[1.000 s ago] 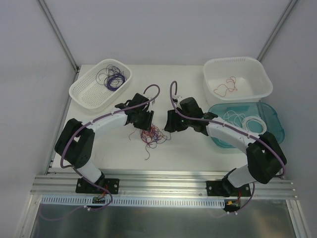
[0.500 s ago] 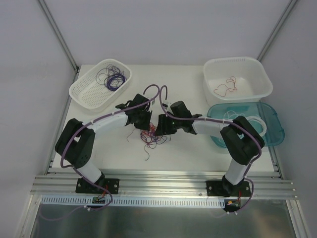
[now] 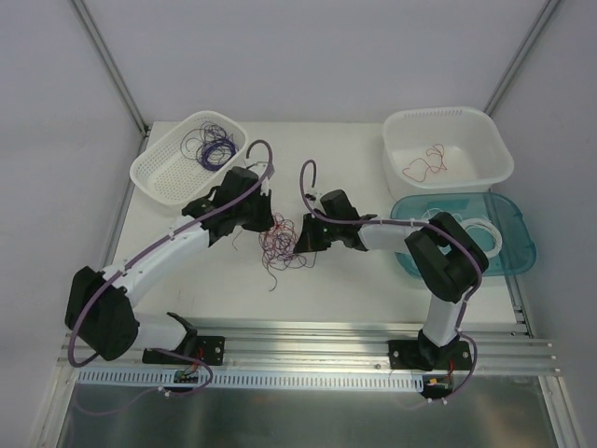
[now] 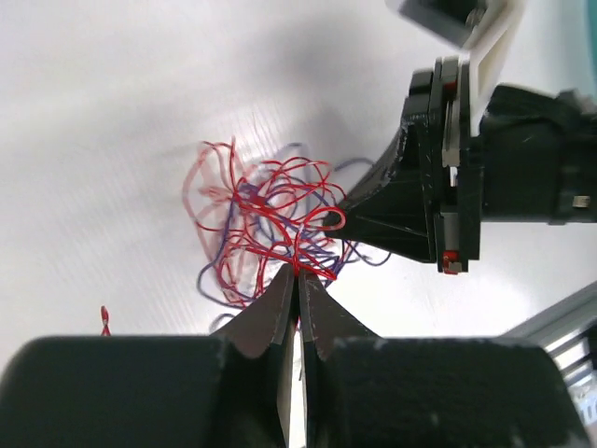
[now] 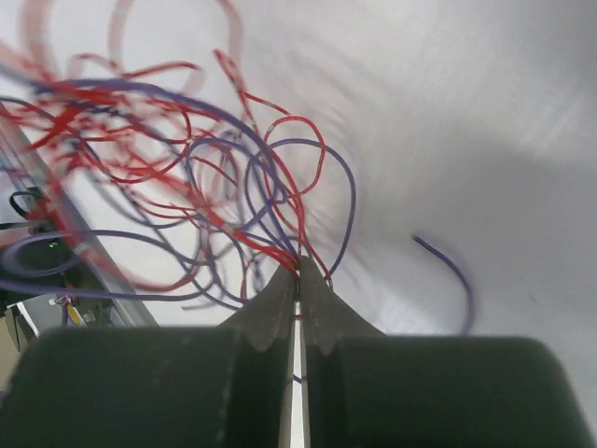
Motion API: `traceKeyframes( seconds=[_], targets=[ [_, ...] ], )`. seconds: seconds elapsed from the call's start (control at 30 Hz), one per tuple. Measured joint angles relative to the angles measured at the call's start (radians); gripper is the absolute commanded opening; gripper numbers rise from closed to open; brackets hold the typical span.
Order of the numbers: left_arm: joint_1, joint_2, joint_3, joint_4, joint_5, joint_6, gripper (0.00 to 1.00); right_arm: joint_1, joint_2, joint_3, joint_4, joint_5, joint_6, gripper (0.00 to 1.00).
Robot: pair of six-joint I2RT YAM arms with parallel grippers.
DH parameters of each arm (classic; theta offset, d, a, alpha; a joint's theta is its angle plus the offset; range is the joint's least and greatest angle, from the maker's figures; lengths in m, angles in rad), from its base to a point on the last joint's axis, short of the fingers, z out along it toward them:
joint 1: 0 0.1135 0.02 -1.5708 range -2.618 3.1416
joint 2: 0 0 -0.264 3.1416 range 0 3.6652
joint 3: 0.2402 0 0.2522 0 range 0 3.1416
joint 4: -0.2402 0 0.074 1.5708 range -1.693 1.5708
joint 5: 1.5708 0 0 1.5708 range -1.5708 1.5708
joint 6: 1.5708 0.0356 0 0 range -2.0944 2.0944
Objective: Untangle the cables
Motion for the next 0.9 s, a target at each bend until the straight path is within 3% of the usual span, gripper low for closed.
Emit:
traceKeyframes(
  seconds=[0.2,0.47,0.9],
  targets=[
    [0.093,-0.174,0.004,-0.020,-0.033,0.003,0.00,-0.081,-0.073,-0.102,-0.039,0.045,-0.018,0.01],
    [0.266,-0.349,0.074,-0.106,-0.147,0.042,0.00,-0.199,-0.298,-0.166,-0.233,0.175,-0.096,0.01],
    [0.389,-0.315,0.297,-0.286,-0.513,0.146,0.00,-0.297,-0.492,-0.088,-0.529,0.310,-0.196,0.01]
  ],
)
